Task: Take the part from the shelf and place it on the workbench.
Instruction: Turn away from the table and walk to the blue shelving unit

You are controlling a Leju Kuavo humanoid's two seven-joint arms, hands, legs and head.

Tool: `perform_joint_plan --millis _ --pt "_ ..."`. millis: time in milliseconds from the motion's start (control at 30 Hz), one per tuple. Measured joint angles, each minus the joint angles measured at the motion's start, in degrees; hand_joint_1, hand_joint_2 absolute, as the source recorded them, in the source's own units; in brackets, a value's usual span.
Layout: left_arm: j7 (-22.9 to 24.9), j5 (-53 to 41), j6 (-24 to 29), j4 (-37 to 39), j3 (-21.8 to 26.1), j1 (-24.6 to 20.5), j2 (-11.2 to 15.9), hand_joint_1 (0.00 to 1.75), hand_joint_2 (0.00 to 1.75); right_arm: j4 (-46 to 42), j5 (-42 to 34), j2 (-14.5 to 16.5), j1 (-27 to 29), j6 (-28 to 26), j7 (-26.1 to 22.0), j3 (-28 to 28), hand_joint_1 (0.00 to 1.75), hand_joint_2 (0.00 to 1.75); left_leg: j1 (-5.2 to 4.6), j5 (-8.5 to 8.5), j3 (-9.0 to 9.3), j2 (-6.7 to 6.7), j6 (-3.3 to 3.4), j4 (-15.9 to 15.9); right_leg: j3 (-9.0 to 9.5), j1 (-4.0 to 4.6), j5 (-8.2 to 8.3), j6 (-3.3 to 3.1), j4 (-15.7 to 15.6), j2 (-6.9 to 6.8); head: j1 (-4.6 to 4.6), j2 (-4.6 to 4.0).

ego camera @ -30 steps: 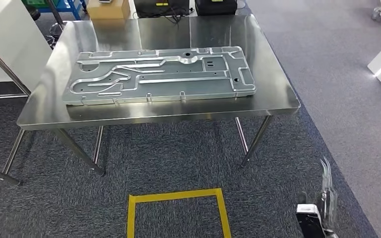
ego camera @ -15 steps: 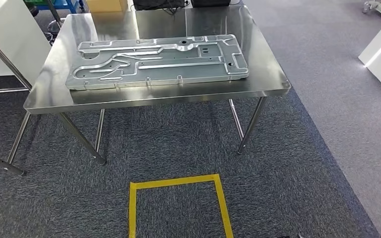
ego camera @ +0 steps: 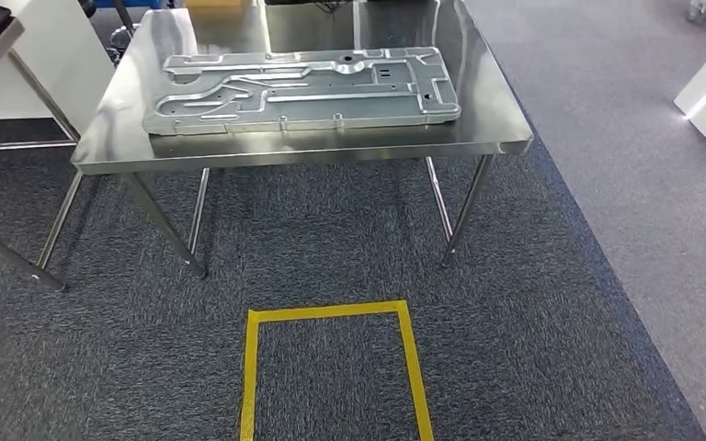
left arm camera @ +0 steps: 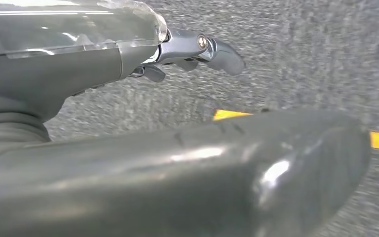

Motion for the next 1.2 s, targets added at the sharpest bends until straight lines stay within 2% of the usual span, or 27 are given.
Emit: perform_joint_plan --millis 67,100,133,167,200,233,267,300,333,400,467,500,567,600,633,733,767,800,833,867,933,967,1000,1067,1100,1133,1200 --pt "0.0 0.0 -0.2 0.0 -0.3 0.1 -0.1 0.00 0.00 0.3 0.6 0.0 -0.1 0.2 0.8 0.2 0.00 0.00 -0.10 0.95 -0.73 -0.68 1.17 -0.5 -0.18 -0.29 0.55 0.79 -0.1 -0.47 0.00 0.00" --pt "0.1 0.0 -0.2 0.0 -0.4 0.2 -0.1 0.00 0.00 0.4 0.7 0.0 -0.1 0.2 1.0 0.2 0.00 0.00 -0.08 1.71 -1.37 -0.98 1.65 -0.6 -0.54 -0.39 -0.62 1.18 0.5 0.07 0.00 0.00" --pt "0.1 0.0 -0.3 0.0 -0.5 0.3 -0.1 0.00 0.00 0.5 0.8 0.0 -0.1 0.2 1.1 0.3 0.00 0.00 -0.01 2.58 -2.19 -1.19 2.08 -0.7 -1.13 -0.45 -2.97 1.51 2.2 0.87 0.01 0.00" --pt "0.1 0.0 -0.3 0.0 -0.6 0.3 -0.2 0.00 0.00 0.6 1.1 0.0 -0.2 0.2 1.4 0.4 0.00 0.00 0.00 3.43 -3.17 -1.45 2.41 -0.7 -1.95 -0.50 -6.28 1.74 5.2 1.76 0.01 0.00" --pt "0.1 0.0 -0.4 0.0 -0.7 0.3 -0.2 0.00 0.00 0.7 1.7 0.0 -0.2 0.2 1.8 0.6 0.00 0.00 -0.06 4.23 -4.22 -1.76 2.64 -0.6 -2.79 -0.48 -9.52 1.83 9.0 2.37 0.01 0.00" --pt "0.1 0.0 -0.5 0.0 -0.8 0.3 -0.3 0.00 0.00 0.8 2.7 0.0 -0.1 0.1 2.4 0.9 0.00 0.00 -0.13 4.99 -5.25 -1.99 2.73 -0.5 -3.43 -0.48 -11.71 1.87 12.8 2.63 0.01 0.00" --pt "0.0 0.0 -0.6 0.0 -0.9 0.4 -0.3 0.00 0.00 0.8 3.9 0.0 -0.1 0.1 3.1 1.4 0.00 0.00 -0.18 5.70 -6.36 -2.23 2.71 -0.3 -3.54 -0.48 -12.42 1.87 15.6 2.73 0.01 0.00" --pt "0.0 -0.1 -0.8 0.0 -1.2 0.4 -0.3 0.00 0.00 0.9 5.1 0.0 -0.2 0.2 3.6 2.0 0.00 0.00 -0.20 6.31 -7.48 -2.38 2.61 0.1 -2.80 -0.48 -11.64 1.85 16.6 2.77 0.01 0.00" --pt "-0.1 -0.1 -1.0 0.0 -1.4 0.5 -0.4 0.00 0.00 0.9 6.1 -0.1 -0.2 0.4 3.9 2.7 0.00 0.00 -0.20 6.87 -8.61 -2.49 2.49 0.5 -1.06 -0.48 -10.05 1.78 15.6 2.78 0.01 0.00" --pt "-0.4 -0.1 -1.5 0.0 -1.7 0.5 -0.5 0.00 0.00 0.9 7.0 -0.1 -0.2 0.8 4.1 3.7 0.00 0.00 -0.24 7.75 -10.65 -2.67 2.14 1.5 5.09 -0.42 -7.73 1.41 8.4 2.92 0.01 0.00" --pt "-0.7 -0.2 -1.9 -0.1 -1.9 0.4 -0.7 0.00 0.00 0.9 7.3 -0.2 -0.3 0.9 4.1 4.3 0.00 0.00 -0.36 8.53 -11.91 -2.73 1.62 2.3 10.39 -0.21 -8.61 0.80 0.4 3.11 -0.01 0.00" --pt "-0.9 -0.2 -2.1 -0.1 -2.1 0.4 -0.8 0.00 0.00 0.9 7.4 -0.2 -0.4 0.9 4.0 4.6 0.00 0.00 -0.38 8.99 -12.28 -2.72 1.30 2.5 11.43 -0.05 -9.26 0.46 -1.6 3.16 0.00 0.00" --pt "-1.1 -0.3 -2.5 -0.1 -2.5 0.4 -0.9 0.00 0.00 1.0 7.7 -0.1 -0.4 0.9 3.7 5.0 0.00 0.00 -0.28 9.73 -12.76 -2.73 0.63 2.6 11.02 -0.06 -8.91 -0.28 -2.5 2.97 0.00 0.00" --pt "-1.2 -0.3 -2.7 -0.1 -2.7 0.4 -1.0 0.00 0.00 1.0 7.8 0.0 -0.4 0.9 3.5 5.2 0.00 0.00 -0.18 9.07 -13.12 -2.77 0.31 3.1 10.53 -0.15 -8.32 -0.73 -2.5 2.80 0.01 0.00" --pt "-1.3 -0.3 -2.8 -0.1 -2.9 0.5 -1.0 0.00 0.00 1.1 7.9 0.0 -0.5 0.9 3.4 5.3 0.00 0.00 -0.06 7.35 -13.69 -2.82 0.01 4.5 9.98 -0.27 -7.68 -1.15 -2.6 2.58 0.00 0.00" --pt "-1.5 -0.3 -3.0 -0.1 -3.2 0.6 -1.1 0.00 0.00 1.2 8.3 0.0 -0.6 0.9 3.2 5.6 0.00 0.00 0.45 -0.79 -16.18 -2.84 -0.83 14.3 7.60 -0.21 -5.87 -1.70 -2.3 2.10 -0.01 0.00" --pt "-1.6 -0.3 -3.2 -0.1 -3.2 0.6 -1.2 0.00 0.00 1.2 8.5 0.0 -0.5 1.0 3.2 5.7 0.00 0.00 0.58 -1.90 -16.49 -2.83 -1.06 17.4 6.60 -0.17 -5.26 -1.65 -2.1 2.02 -0.01 0.00" --pt "-1.6 -0.3 -3.3 -0.1 -3.2 0.6 -1.2 0.00 0.00 1.2 8.7 0.0 -0.6 1.0 3.2 5.8 0.00 0.00 0.70 -1.59 -16.08 -2.83 -1.21 19.1 5.54 -0.14 -4.68 -1.58 -1.8 1.96 -0.01 0.00" --pt "-1.7 -0.3 -3.5 -0.1 -3.3 0.6 -1.3 0.00 0.00 1.2 8.8 0.0 -0.6 1.0 3.3 6.0 0.00 0.00 0.78 -0.20 -14.73 -2.83 -1.24 18.8 4.47 -0.13 -4.13 -1.46 -1.4 1.93 -0.01 0.00" --pt "-1.7 -0.3 -3.6 -0.1 -3.3 0.5 -1.3 0.00 0.00 1.2 8.9 0.0 -0.6 1.0 3.3 6.1 0.00 0.00 0.83 1.45 -12.40 -2.82 -1.17 16.5 3.44 -0.13 -3.61 -1.32 -1.1 1.92 -0.01 0.00" --pt "-1.8 -0.3 -3.7 -0.1 -3.5 0.3 -1.4 0.00 0.00 1.2 9.0 0.0 -0.7 1.1 3.3 6.2 0.00 0.00 0.73 2.26 -5.70 -2.82 -0.70 7.7 1.91 -0.06 -2.72 -0.90 -0.4 1.89 -0.01 0.00" --pt "-1.9 -0.3 -3.8 -0.1 -3.5 0.1 -1.4 0.00 0.00 1.2 9.0 0.0 -0.7 1.1 3.3 6.3 0.00 0.00 0.60 1.68 -3.11 -2.84 -0.40 3.8 1.49 -0.02 -2.23 -0.60 -0.2 1.83 0.00 0.00" --pt "-2.0 -0.3 -3.8 -0.1 -3.6 0.0 -1.4 0.00 0.00 1.2 9.0 0.0 -0.7 1.1 3.3 6.4 0.00 0.00 0.42 1.00 -1.55 -2.86 -0.11 1.1 1.23 -0.04 -1.72 -0.27 -0.1 1.77 0.01 0.00" --pt "-2.1 -0.3 -3.8 -0.1 -3.7 0.0 -1.5 0.00 0.00 1.2 9.0 0.0 -0.6 1.2 3.3 6.5 0.00 0.00 0.29 1.25 -1.57 -2.82 0.55 -0.3 0.91 -0.14 -0.79 0.44 -0.3 1.71 0.01 0.00" --pt "-2.2 -0.3 -3.8 -0.1 -3.9 0.0 -1.6 0.00 0.00 1.2 9.1 -0.1 -0.6 1.2 3.3 6.5 0.00 0.00 0.34 1.83 -2.02 -2.71 0.95 -0.5 0.62 -0.25 -1.28 0.78 0.1 1.90 0.01 0.00" --pt "-2.2 -0.4 -3.9 -0.1 -4.1 0.1 -1.7 0.00 0.00 1.2 9.1 -0.1 -0.6 1.2 3.3 6.5 0.00 0.00 0.44 2.48 -2.55 -2.60 1.41 -0.6 0.17 -0.32 -2.83 1.06 1.2 2.11 0.01 0.00" --pt "-2.4 -0.4 -3.9 -0.1 -4.4 0.0 -2.0 0.00 0.00 1.2 9.1 -0.2 -0.5 1.1 3.3 6.5 0.00 0.00 0.48 3.80 -4.00 -2.46 2.05 -0.7 -1.44 -0.50 -8.65 1.48 6.8 2.53 0.01 0.00"
